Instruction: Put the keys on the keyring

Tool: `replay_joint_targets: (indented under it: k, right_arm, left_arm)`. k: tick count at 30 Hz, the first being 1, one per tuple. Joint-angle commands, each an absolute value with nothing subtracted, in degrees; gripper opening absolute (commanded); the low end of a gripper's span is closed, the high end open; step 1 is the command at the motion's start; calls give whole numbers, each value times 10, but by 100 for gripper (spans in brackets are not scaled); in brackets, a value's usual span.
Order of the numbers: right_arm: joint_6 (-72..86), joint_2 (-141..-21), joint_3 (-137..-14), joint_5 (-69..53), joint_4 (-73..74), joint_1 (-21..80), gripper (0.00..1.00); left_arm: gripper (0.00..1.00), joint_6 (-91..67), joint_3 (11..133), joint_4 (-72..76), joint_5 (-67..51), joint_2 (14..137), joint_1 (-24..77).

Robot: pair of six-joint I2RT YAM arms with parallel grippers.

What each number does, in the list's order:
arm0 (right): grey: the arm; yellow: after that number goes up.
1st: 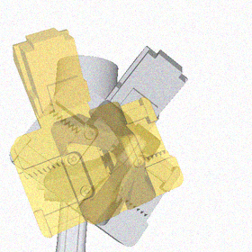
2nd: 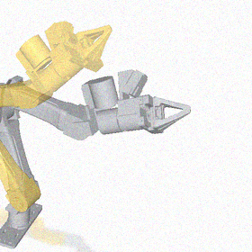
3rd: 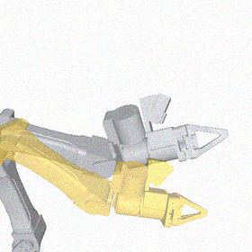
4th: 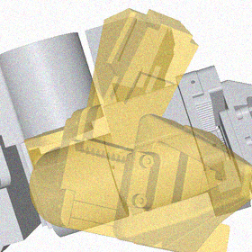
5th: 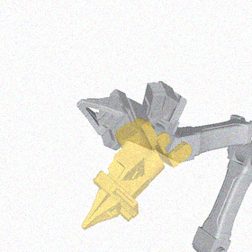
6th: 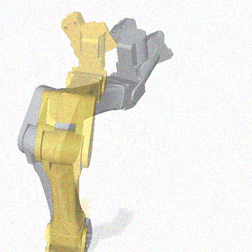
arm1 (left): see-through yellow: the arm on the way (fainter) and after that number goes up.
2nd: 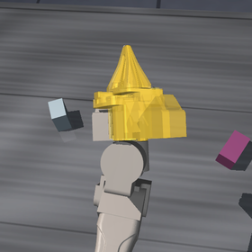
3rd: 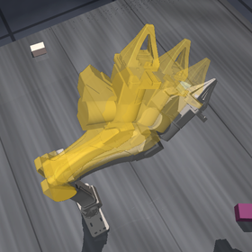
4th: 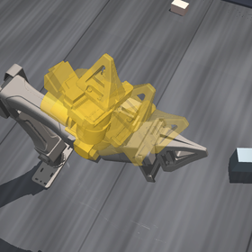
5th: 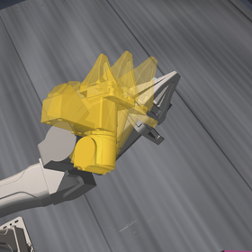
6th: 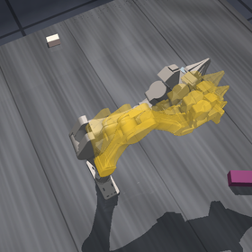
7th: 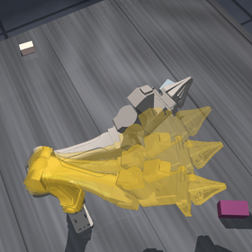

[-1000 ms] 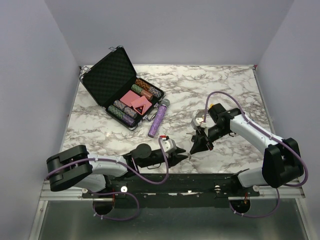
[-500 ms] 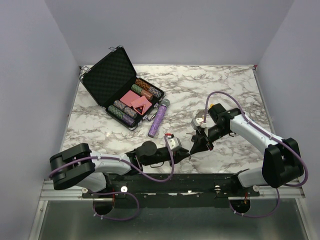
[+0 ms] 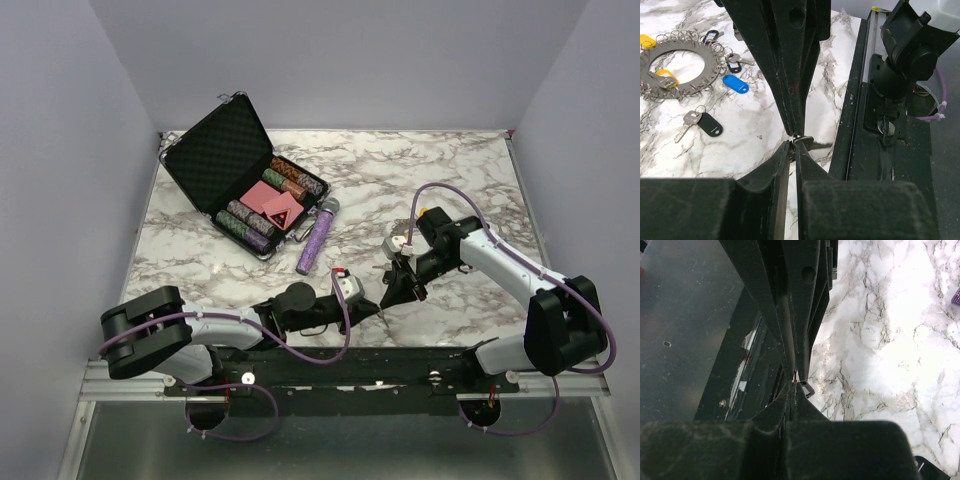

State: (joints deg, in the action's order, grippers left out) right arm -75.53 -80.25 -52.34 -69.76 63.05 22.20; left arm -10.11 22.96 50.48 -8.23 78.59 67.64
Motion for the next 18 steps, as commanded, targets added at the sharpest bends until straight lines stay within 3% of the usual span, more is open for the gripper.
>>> replay_joint_targets:
  k: [1,6,8,13,18]
  right_arm:
    - [-766,-800,-534,-698,641,228,1]
    - [-767,-800,-533,-699,642,227,1]
    - [-767,-800,-533,-700,642,228,1]
    - [-748,-802,-539,-721,638,226,23]
    - [-742,-804,-540,-734,638,227,27]
  left_arm:
    - [15,-98,243,504,-87,795,680]
    - [0,-103,244,505,-82,795,679]
    - [0,-107,241,513,-78,795,680]
    - [0,-124,212,572,-58,789,679]
    - [0,-139,188,625,-50,790,679]
